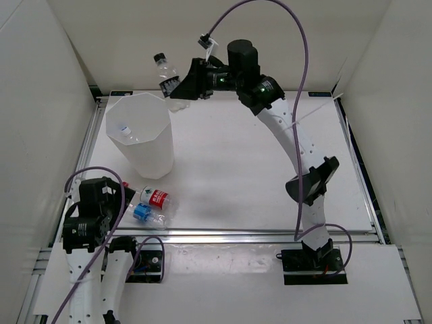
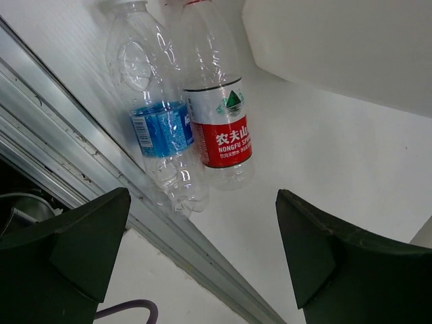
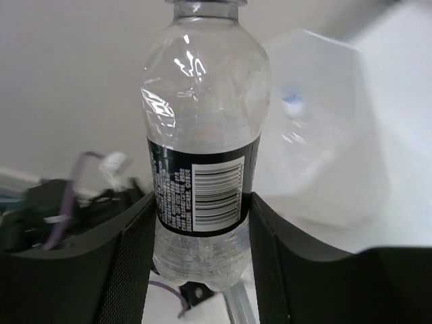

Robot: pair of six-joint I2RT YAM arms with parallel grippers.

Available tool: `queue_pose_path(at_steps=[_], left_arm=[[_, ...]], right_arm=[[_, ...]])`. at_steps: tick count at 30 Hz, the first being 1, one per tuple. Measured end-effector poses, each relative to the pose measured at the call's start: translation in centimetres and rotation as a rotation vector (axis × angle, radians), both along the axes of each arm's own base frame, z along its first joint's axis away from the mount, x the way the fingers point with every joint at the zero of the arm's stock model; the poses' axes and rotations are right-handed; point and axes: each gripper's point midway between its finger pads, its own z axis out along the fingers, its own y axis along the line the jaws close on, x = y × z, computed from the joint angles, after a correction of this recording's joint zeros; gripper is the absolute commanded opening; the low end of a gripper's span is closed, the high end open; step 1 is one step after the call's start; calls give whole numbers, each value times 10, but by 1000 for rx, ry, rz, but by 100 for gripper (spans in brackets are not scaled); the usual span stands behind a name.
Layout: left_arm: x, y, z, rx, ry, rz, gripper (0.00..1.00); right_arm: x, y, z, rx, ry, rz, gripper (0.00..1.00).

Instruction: Put the plastic bottles in the bin

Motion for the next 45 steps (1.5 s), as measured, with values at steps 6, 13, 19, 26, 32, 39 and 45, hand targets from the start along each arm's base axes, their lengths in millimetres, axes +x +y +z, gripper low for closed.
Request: queue_pose_path(at_steps=[6,13,19,26,32,39,45], left_arm=[[7,1,-12,5,102,-15,100],[14,1,-16,33,129,-60,100],[12,-2,-21,24,112,-78,100],[9,-13,-37,-42,114,-90,100],[4,-21,-65,-99,186,-84,100],[6,-21,-100,-116,260,-59,100],[1,-21,-129,-134,335,-29,100]], right_arm=[[-33,47,33,135,-49,98,29],[-12,100,-65,23,52,71,81],[-11,89,-43,20,-46,14,100],[-24,-4,54,50,-188,-141,100],[-56,-60,103,85,-259,-173,100],[-68,-57,47,-54,-119,-116,100],[-70,-66,22,-131,-49,-114,100]])
